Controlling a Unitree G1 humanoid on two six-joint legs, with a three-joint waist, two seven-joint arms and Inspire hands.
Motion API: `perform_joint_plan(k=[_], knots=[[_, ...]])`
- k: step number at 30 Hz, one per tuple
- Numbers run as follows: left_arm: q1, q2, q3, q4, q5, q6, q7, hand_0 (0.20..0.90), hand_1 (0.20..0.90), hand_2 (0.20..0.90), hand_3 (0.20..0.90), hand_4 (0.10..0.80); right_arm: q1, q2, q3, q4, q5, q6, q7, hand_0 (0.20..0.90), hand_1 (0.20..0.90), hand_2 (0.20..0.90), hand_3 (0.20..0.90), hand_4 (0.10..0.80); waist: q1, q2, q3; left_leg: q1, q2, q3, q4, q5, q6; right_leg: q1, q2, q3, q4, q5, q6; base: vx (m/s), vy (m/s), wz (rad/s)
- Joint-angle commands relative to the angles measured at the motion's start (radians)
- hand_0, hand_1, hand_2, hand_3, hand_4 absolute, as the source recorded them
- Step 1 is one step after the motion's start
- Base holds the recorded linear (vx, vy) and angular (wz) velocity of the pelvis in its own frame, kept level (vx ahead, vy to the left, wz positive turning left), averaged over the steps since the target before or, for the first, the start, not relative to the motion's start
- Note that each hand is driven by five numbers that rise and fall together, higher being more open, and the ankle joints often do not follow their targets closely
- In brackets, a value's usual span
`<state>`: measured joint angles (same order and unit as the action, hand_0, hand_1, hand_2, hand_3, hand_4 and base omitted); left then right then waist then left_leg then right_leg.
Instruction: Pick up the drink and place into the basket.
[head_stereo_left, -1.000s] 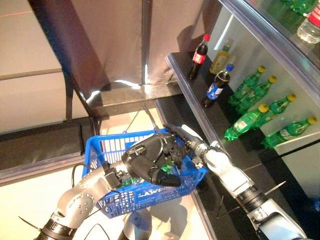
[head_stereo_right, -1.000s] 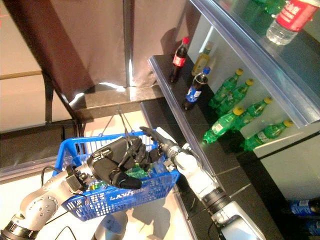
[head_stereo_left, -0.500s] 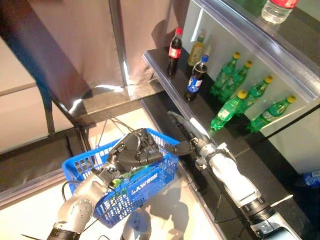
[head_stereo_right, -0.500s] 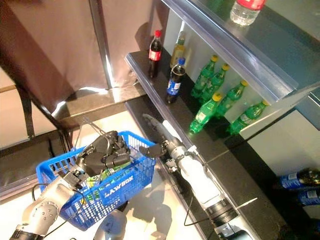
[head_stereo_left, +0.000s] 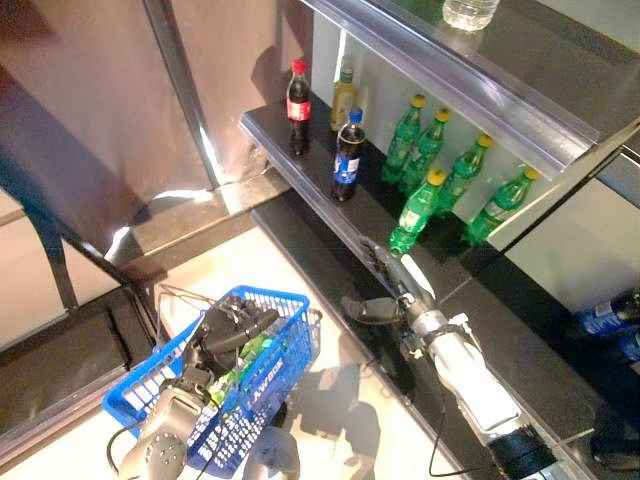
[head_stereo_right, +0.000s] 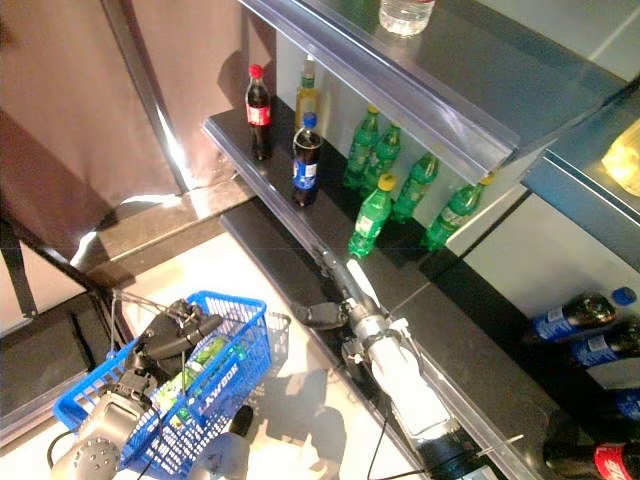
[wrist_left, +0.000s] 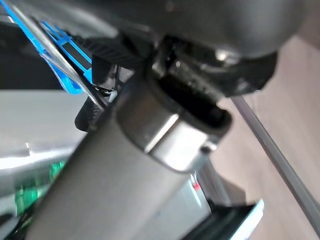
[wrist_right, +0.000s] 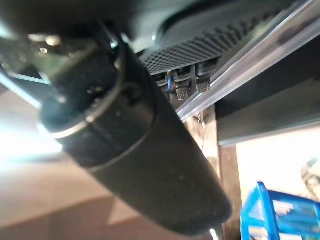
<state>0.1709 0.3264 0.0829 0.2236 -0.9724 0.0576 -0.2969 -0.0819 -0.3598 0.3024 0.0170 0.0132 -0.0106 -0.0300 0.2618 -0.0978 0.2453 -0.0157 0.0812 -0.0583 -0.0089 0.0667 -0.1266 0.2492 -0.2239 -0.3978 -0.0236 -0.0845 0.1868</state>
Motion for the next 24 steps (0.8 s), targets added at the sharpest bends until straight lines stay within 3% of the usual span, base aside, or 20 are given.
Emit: perform_joint_plan(k=[1,13,24], knots=[[-0.065,-0.062,0.026,-0.046,-0.087,-0.141,-0.107,0.3,0.3,0.3,0.2,0.1,0.011,-0.028,-0.043,-0.001,0.035,-0.15,-0.013,0.9,0.9,0.9,0.9,0.8,-0.027,0.084,-0.226,0.09,0.017,0.092,-0.078,0.01,0.059,-0.073,0.024,0.015,0.034,0.093,-0.041,0.001,-0.001,-0.12],[-0.046,-0.079,0.123,0.225,-0.129,-0.119,-0.118,0.3,0.3,0.3,0.2,0.1,0.134,-0.037,-0.154,0.081,0.059,-0.182,0.011,0.9,0.9,0.9,0.9,0.8,-0.118,0.08,-0.22,0.108,0.007,0.165,-0.078,-0.011,0.071,-0.097,0.003,0.067,0.03,0.129,-0.021,0.014,0.004,-0.16],[-0.072,-0.062,0.147,0.47,-0.092,-0.078,-0.143,0.3,0.3,0.3,0.2,0.1,0.194,-0.005,-0.226,0.264,0.077,-0.189,-0.032,0.9,0.9,0.9,0.9,0.8,-0.181,0.082,-0.214,0.138,-0.007,0.228,-0.078,-0.039,0.087,-0.118,-0.039,0.074,0.07,0.15,0.003,0.043,0.013,-0.23]])
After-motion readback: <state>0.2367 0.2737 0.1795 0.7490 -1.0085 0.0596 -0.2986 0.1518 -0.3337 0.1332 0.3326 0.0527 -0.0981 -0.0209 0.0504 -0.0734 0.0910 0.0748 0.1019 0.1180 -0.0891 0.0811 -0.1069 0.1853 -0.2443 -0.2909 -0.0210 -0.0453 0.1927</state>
